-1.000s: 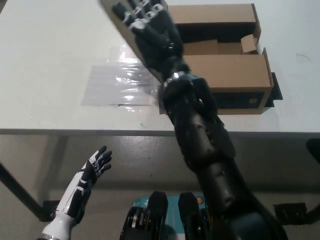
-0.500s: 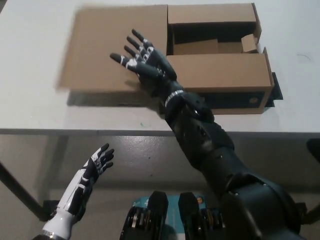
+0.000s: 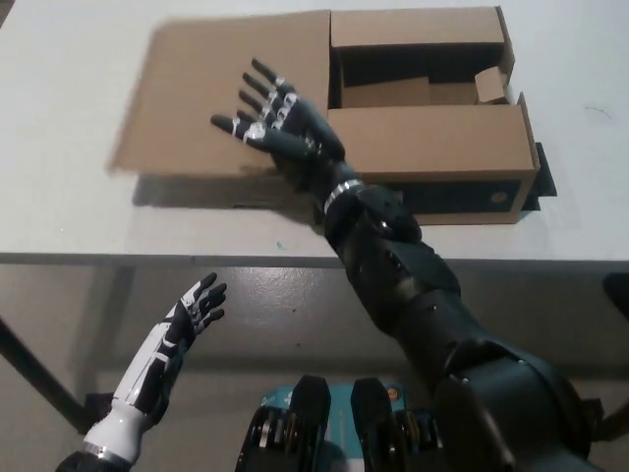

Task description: A small storage box is placed at the center of the table and the robot uses its right hand to slide under its lid and push it upwards to open it

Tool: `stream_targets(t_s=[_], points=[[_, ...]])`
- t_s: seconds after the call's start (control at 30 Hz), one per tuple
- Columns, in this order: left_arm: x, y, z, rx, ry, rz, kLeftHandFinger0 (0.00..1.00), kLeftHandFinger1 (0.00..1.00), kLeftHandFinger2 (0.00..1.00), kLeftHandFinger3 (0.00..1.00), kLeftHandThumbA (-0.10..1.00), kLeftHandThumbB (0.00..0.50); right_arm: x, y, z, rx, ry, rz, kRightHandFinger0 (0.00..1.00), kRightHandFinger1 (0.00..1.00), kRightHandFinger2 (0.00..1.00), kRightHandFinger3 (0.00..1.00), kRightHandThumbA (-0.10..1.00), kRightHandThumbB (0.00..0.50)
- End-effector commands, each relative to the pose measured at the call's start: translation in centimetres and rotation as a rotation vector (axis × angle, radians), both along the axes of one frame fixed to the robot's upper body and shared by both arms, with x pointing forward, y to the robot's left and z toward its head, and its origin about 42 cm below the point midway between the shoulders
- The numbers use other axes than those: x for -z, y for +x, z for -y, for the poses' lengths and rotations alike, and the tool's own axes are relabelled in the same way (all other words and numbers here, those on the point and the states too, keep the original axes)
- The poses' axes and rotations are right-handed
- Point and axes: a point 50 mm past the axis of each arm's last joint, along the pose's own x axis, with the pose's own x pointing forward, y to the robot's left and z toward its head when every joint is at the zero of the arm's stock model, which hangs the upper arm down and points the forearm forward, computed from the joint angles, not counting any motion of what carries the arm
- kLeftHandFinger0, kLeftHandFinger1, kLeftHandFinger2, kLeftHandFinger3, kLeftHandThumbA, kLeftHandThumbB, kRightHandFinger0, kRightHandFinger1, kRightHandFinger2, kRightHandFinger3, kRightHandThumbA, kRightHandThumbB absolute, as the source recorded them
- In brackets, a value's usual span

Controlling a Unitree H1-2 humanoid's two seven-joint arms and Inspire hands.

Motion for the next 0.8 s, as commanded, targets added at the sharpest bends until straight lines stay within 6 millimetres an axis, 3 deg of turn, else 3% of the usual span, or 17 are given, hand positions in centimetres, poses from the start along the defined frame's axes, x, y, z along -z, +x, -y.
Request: stream_targets(t_s=[0.0, 0.1, 0.13, 0.2, 0.23, 0.27, 0.3, 0.33, 0.4, 0.47, 0.53, 0.63, 0.7, 0.77], points=[[-0.8, 0.5, -0.1, 0.019, 0.021, 0.028, 1.00, 1.00, 1.00, 1.00, 1.00, 0.382, -10.4, 0.5, -1.0, -0.034, 0.054, 0.278, 1.00, 1.00, 1.00, 1.00, 1.00, 0.360], [-0.7, 0.4, 0.0, 0.016, 0.015, 0.035, 1.00, 1.00, 1.00, 1.00, 1.00, 0.376, -14.9, -0.8, -0.5, -0.026, 0.097, 0.400, 1.00, 1.00, 1.00, 1.00, 1.00, 0.410], [-0.8, 0.4, 0.0, 0.018, 0.012, 0.033, 1.00, 1.00, 1.00, 1.00, 1.00, 0.372, -17.3, -1.7, 0.1, -0.030, 0.115, 0.466, 1.00, 1.00, 1.00, 1.00, 1.00, 0.419], [-0.7, 0.4, 0.0, 0.012, 0.008, 0.036, 1.00, 1.00, 1.00, 1.00, 1.00, 0.369, -20.5, -3.9, 1.7, -0.008, 0.121, 0.611, 1.00, 1.00, 1.00, 1.00, 1.00, 0.409], [-0.7, 0.4, 0.0, 0.012, 0.008, 0.037, 1.00, 1.00, 1.00, 1.00, 1.00, 0.359, -21.1, -4.5, 2.2, 0.003, 0.120, 0.642, 1.00, 1.00, 1.00, 1.00, 1.00, 0.404], [-1.0, 0.7, 0.0, 0.014, 0.009, 0.040, 1.00, 1.00, 1.00, 1.00, 1.00, 0.357, -22.4, -5.9, 3.9, 0.037, 0.117, 0.722, 1.00, 1.00, 1.00, 1.00, 1.00, 0.399], [-1.1, 0.7, 0.0, 0.014, 0.010, 0.038, 1.00, 1.00, 1.00, 1.00, 1.00, 0.364, -22.6, -6.4, 4.3, 0.044, 0.116, 0.739, 1.00, 1.00, 1.00, 1.00, 1.00, 0.480], [-1.1, 0.7, -0.1, 0.012, 0.009, 0.040, 1.00, 1.00, 1.00, 1.00, 1.00, 0.364, -22.9, -7.8, 5.9, 0.064, 0.107, 0.790, 1.00, 1.00, 1.00, 1.00, 1.00, 0.391], [-1.2, 0.8, -0.2, 0.007, 0.010, 0.043, 1.00, 1.00, 1.00, 1.00, 1.00, 0.364, -23.1, -10.4, 8.9, 0.110, 0.083, 0.882, 1.00, 1.00, 1.00, 1.00, 1.00, 0.373], [-1.2, 0.7, -0.3, 0.007, 0.010, 0.046, 1.00, 1.00, 1.00, 1.00, 1.00, 0.358, -22.9, -11.9, 10.8, 0.155, 0.054, 0.929, 1.00, 1.00, 1.00, 1.00, 1.00, 0.391], [-1.2, 0.8, -0.2, 0.009, -0.001, 0.048, 1.00, 1.00, 1.00, 1.00, 1.00, 0.354, -21.9, -15.4, 15.1, 0.256, -0.007, 1.026, 1.00, 1.00, 1.00, 1.00, 1.00, 0.400], [-1.3, 0.7, -0.3, 0.003, 0.001, 0.044, 1.00, 1.00, 1.00, 1.00, 1.00, 0.381, -20.6, -17.7, 18.1, 0.312, -0.051, 1.083, 1.00, 1.00, 1.00, 1.00, 1.00, 0.400], [-1.3, 0.7, -0.5, -0.006, -0.001, 0.047, 1.00, 1.00, 1.00, 1.00, 1.00, 0.382, -18.2, -20.8, 21.6, 0.355, -0.111, 1.121, 1.00, 1.00, 1.00, 1.00, 1.00, 0.406], [-1.2, 0.7, -0.6, -0.010, -0.003, 0.049, 1.00, 1.00, 1.00, 1.00, 1.00, 0.382, -16.6, -22.8, 23.2, 0.386, -0.140, 1.125, 1.00, 1.00, 1.00, 1.00, 1.00, 0.408]])
